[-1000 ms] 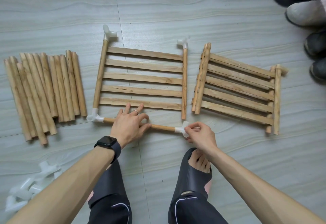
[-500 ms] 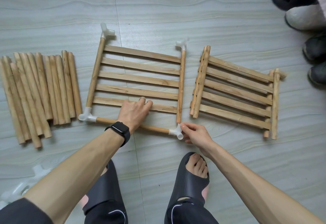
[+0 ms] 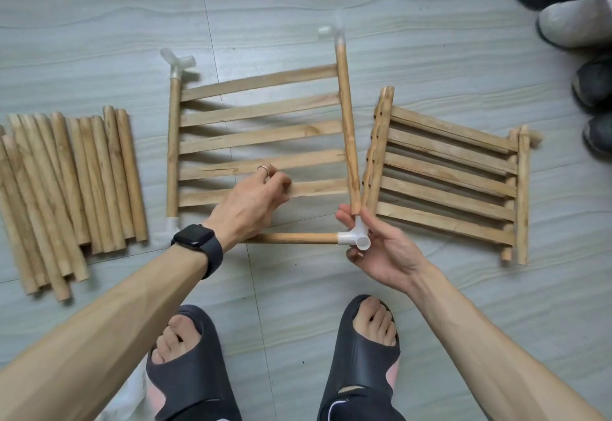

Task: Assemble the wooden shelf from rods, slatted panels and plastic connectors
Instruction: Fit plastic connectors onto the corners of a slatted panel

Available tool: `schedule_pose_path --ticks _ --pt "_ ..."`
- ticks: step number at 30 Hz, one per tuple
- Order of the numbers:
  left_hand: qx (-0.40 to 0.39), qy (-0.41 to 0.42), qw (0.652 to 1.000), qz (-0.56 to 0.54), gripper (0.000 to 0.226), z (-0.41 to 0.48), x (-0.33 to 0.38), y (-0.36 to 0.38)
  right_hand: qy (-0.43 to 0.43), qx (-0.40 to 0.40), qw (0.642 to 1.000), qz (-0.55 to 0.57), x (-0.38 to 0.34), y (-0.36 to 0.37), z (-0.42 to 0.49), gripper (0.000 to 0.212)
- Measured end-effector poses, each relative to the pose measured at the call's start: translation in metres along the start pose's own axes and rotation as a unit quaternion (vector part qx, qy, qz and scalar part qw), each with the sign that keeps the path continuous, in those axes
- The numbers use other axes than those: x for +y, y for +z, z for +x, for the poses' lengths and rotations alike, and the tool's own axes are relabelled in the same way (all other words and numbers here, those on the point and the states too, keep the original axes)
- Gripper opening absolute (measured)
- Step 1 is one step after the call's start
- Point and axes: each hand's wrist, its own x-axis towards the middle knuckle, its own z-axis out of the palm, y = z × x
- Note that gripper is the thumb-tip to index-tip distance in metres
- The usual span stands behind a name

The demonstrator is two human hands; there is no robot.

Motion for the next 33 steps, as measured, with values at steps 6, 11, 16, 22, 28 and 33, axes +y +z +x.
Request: schedule_pose_path --ticks 6,11,16,22,28,33 --pt "0.038 -0.006 0.998 -0.047 0.027 0.000 0.008 -0.003 0.001 -0.073 0.997 -0.005 -0.018 0.023 -0.011 0.051" --pt "0.070 -0.010 0.995 -0.069 0.029 -0.004 0.015 -0.006 -0.026 -0.042 0.998 0.032 -0.016 0.037 -0.019 0.048" --pt "0.084 -0.012 0.993 -0.081 0.027 -0.007 0.020 -0.007 -0.022 -0.065 0.996 0.053 -0.018 0.043 -0.025 0.036" --pt "0.107 -0.010 0.989 -0.106 0.025 -0.008 0.024 -0.012 -0.027 -0.109 0.989 0.094 -0.017 0.055 -0.027 0.035" --pt "0.117 -0.002 0.987 -0.114 0.025 -0.007 0.027 -0.019 -0.069 -0.048 0.995 0.051 -0.025 0.069 -0.028 0.046" --pt "0.108 -0.001 0.988 -0.108 0.026 -0.010 0.028 -0.016 -0.099 0.005 0.995 0.007 -0.021 0.073 -0.032 0.045"
